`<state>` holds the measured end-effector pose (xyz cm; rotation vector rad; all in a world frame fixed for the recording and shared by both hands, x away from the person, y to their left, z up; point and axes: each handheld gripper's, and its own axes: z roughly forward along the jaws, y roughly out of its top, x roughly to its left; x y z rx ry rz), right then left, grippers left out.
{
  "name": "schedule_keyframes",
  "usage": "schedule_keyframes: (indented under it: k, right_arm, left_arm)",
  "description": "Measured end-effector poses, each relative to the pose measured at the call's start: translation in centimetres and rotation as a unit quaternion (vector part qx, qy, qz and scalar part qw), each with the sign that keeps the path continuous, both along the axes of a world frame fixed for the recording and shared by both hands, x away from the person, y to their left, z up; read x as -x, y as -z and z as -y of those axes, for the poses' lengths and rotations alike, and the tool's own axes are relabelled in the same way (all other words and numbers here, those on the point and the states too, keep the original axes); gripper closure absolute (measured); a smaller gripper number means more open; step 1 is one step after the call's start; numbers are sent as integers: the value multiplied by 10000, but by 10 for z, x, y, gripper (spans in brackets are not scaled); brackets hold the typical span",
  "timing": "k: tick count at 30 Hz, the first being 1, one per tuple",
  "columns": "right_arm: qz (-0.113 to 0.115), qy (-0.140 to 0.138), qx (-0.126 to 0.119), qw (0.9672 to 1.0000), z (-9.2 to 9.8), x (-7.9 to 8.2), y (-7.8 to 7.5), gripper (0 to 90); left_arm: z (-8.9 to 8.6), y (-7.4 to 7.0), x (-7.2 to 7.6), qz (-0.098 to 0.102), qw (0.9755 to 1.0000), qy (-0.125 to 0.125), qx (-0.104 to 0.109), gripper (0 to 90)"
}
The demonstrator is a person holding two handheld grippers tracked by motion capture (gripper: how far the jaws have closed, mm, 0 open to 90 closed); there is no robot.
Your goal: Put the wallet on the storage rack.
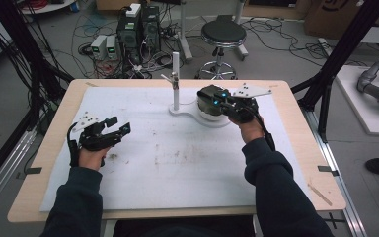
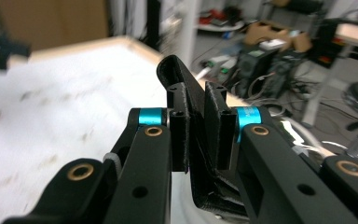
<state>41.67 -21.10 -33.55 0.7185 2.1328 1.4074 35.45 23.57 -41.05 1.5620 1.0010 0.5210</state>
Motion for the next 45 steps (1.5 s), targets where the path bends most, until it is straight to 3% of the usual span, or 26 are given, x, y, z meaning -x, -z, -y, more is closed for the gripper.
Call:
schedule_keyframes:
  k: [9,14,16,22,26,29,36,40,45]
  right_arm:
    - [-170,-289,297,9990,-6,3,5,797]
    - [-263,-298,278,9988,-7,4,6,769]
    - [-196,-291,365,9987,-8,5,7,754]
    - [-333,-193,320,9987,-6,6,14,610]
    - [-309,-145,323,9989,-4,6,16,537]
    - [-273,-83,184,9994,1,7,13,485]
    - [-147,103,-19,9998,24,15,4,397]
    - [-6,413,112,9991,43,26,3,275]
    - [-5,765,352,9964,71,46,11,216]
  left_arm:
    - [1,0,0,1,10000,3,-2,338]
    - [0,-1,0,13,10000,2,3,338]
    - [0,0,0,-4,10000,1,10,338]
    - [0,0,0,2,10000,-1,4,338]
    - [0,0,0,-6,10000,10,-7,338]
    - [0,0,0,-1,10000,1,2,338]
    - [0,0,0,5,10000,14,-12,338]
    - [1,0,0,44,10000,3,31,311]
    - [3,-2,-2,48,10000,2,33,228]
